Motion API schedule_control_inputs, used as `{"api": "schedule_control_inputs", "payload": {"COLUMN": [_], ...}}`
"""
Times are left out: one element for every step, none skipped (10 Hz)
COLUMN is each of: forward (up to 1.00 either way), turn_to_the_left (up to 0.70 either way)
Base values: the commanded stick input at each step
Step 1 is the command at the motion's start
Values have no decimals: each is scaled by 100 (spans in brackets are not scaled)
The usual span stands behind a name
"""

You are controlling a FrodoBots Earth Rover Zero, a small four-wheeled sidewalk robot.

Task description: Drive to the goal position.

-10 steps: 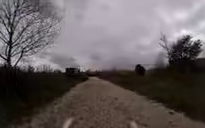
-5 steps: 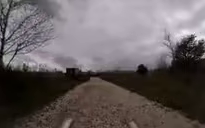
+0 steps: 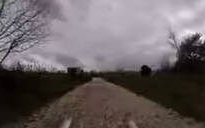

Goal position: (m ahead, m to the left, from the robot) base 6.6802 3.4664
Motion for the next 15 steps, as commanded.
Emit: {"api": "schedule_control_inputs", "payload": {"forward": [70,70,70,70,70,70,70,70,70,70,70,70,70,70,70], "turn_to_the_left": [-21,-32,-31,-11,0,0,0,0,0,0,0,0,0,0,0]}}
